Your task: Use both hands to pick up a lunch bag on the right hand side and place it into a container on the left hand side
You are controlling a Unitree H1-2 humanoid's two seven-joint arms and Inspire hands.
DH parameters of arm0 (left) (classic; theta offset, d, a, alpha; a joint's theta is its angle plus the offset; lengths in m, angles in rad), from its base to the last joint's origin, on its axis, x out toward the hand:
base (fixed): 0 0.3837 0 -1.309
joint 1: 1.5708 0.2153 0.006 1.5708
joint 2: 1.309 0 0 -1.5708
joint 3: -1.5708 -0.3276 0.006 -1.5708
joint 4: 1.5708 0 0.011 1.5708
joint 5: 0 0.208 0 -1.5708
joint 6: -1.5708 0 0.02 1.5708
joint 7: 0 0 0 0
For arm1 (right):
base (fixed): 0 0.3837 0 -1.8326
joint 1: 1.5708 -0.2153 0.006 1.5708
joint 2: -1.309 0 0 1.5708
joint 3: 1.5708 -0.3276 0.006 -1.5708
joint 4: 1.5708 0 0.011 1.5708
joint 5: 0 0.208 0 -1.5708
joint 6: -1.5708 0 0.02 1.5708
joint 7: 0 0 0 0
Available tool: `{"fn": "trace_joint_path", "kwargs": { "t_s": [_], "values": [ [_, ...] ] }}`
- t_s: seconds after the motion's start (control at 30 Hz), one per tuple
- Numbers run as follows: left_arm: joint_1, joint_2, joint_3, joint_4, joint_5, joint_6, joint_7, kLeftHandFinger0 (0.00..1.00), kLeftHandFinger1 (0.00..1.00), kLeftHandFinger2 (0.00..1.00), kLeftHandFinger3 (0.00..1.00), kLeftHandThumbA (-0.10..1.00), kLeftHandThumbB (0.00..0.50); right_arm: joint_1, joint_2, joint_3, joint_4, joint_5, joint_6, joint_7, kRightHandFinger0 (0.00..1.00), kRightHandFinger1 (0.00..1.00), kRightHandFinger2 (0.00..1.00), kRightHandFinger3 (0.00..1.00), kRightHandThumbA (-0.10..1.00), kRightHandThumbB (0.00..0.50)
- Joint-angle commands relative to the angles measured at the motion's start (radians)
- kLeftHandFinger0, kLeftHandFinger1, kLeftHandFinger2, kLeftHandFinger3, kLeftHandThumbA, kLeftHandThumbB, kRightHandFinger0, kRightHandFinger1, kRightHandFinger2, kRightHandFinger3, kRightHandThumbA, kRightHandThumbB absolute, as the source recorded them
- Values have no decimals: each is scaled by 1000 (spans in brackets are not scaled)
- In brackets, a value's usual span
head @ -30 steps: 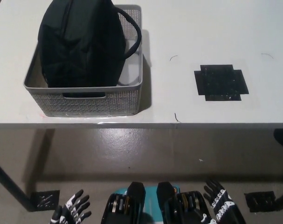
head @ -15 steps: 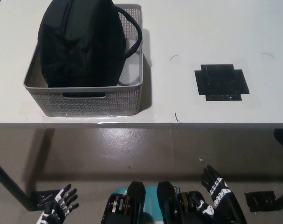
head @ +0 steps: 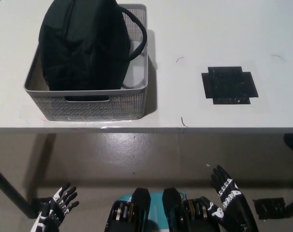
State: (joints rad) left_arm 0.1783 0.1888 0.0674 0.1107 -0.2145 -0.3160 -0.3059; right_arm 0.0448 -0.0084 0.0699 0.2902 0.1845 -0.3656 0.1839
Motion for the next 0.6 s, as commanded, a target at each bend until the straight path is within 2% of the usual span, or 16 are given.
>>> {"fn": "trace_joint_path", "kwargs": {
  "t_s": [0.0,0.2,0.47,0.57],
  "values": [
    [3,16,-2,-30,-26,-45,-21,1000,1000,1000,1000,1000,289,-6,12,-14,-20,24,-38,11,1000,1000,1000,1000,1000,345],
    [4,15,4,-36,-33,-36,-12,1000,1000,1000,1000,1000,287,-6,13,-20,-27,16,-35,0,1000,1000,1000,1000,1000,339],
    [1,16,14,-28,-55,-32,-13,1000,1000,1000,1000,1000,325,-25,11,-21,-5,10,-40,2,1000,1000,1000,1000,1000,339],
    [-9,18,17,-17,-60,-36,-13,1000,1000,1000,1000,1000,305,-34,11,-23,-3,8,-37,-1,1000,1000,1000,1000,1000,345]
  ]
}}
